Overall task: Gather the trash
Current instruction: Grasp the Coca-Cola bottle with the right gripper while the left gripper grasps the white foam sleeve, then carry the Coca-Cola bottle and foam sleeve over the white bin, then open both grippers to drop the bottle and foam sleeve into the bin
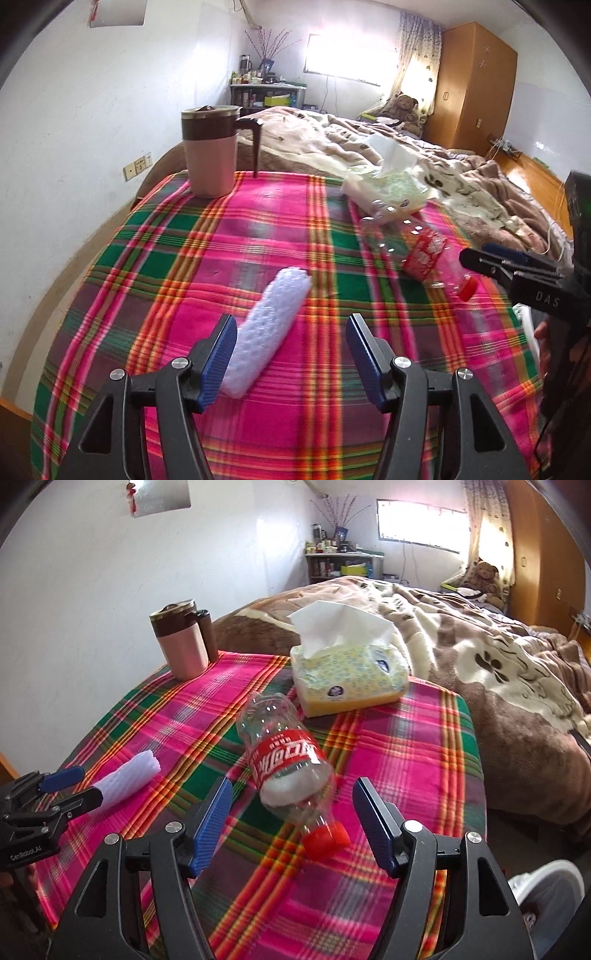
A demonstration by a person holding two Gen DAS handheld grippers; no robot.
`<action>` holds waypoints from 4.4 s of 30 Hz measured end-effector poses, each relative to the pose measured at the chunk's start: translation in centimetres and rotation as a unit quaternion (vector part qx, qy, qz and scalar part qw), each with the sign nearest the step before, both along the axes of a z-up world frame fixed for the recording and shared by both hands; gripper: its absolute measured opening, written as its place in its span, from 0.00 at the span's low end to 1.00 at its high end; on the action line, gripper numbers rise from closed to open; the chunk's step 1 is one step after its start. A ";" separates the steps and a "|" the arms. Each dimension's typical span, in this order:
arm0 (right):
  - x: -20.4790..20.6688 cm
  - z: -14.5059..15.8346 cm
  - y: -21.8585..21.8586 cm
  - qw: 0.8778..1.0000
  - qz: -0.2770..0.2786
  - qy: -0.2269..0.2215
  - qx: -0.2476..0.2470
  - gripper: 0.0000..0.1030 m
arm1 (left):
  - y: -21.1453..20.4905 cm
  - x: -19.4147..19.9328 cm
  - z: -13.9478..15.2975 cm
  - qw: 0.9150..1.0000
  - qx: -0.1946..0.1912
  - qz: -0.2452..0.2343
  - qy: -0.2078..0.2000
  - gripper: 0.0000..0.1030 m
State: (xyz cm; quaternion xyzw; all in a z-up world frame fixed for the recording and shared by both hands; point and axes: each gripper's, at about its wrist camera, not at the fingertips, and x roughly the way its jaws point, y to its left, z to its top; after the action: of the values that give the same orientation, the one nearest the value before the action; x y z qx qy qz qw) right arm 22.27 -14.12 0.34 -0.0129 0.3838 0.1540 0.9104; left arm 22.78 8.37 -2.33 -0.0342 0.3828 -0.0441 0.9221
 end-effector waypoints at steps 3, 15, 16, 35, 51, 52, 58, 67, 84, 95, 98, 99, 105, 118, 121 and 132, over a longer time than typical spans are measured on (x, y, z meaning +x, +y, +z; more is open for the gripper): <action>1.2 -0.3 0.9 1.000 0.006 0.004 -0.012 0.69 | 1.0 0.8 -0.7 1.000 -0.002 0.001 0.012 0.59; 5.1 -2.2 2.7 0.997 0.026 0.047 -0.051 0.69 | 1.3 4.0 -3.7 0.997 0.013 -0.033 0.061 0.60; 5.3 -2.3 2.8 0.997 0.029 0.051 -0.052 0.69 | 1.3 4.1 -3.8 0.997 0.012 -0.033 0.064 0.60; 4.2 -2.8 3.0 0.995 0.011 0.057 -0.078 0.66 | -0.3 4.5 -3.8 0.997 -0.003 -0.039 0.066 0.30; -0.6 0.1 -0.6 0.999 -0.017 0.028 -0.026 0.66 | -4.8 0.2 0.6 0.997 -0.006 -0.072 0.015 0.30; -1.0 0.4 -1.0 0.999 -0.020 0.025 -0.025 0.66 | -5.3 -0.1 1.0 0.997 -0.006 -0.076 0.012 0.30; -3.6 1.9 -3.5 0.999 -0.042 0.008 -0.016 0.66 | -7.7 -2.1 2.8 0.995 -0.004 -0.097 -0.010 0.30; -7.4 3.1 -7.4 0.997 -0.082 -0.009 -0.010 0.66 | -12.0 -4.3 4.5 0.990 -0.007 -0.137 -0.027 0.30; -13.0 3.4 -16.6 0.978 -0.206 -0.013 -0.016 0.66 | -23.0 -6.5 4.8 0.971 -0.034 -0.234 -0.032 0.30; -14.8 1.5 -21.6 0.960 -0.278 0.014 -0.015 0.66 | -30.6 -7.7 3.9 0.956 -0.037 -0.290 -0.020 0.30; -15.2 1.1 -22.7 0.957 -0.290 0.019 -0.011 0.66 | -32.0 -7.9 3.7 0.953 -0.031 -0.299 -0.020 0.30; -15.3 0.9 -23.1 0.955 -0.294 0.021 -0.009 0.66 | -32.6 -7.9 3.6 0.952 -0.031 -0.303 -0.017 0.30; -15.3 -0.2 -24.5 0.951 -0.306 0.034 0.001 0.66 | -34.7 -7.7 2.4 0.951 -0.028 -0.309 -0.003 0.30; -15.2 -1.9 -26.1 0.947 -0.314 0.052 0.029 0.66 | -37.0 -6.9 0.9 0.952 -0.010 -0.305 0.015 0.44; -15.2 -2.1 -26.2 0.946 -0.316 0.057 0.037 0.66 | -36.8 -7.0 1.2 0.952 -0.016 -0.305 0.007 0.56; -15.8 -1.3 -25.3 0.951 -0.306 0.038 0.030 0.72 | -35.2 -7.5 1.6 0.958 -0.009 -0.286 0.002 0.56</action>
State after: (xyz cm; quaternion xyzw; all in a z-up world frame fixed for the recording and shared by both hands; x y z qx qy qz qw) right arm 6.46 -39.46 -0.96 0.1389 0.3992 -0.1204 0.8983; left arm 15.24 -26.80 -0.72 0.0681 0.3778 -0.3092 0.8701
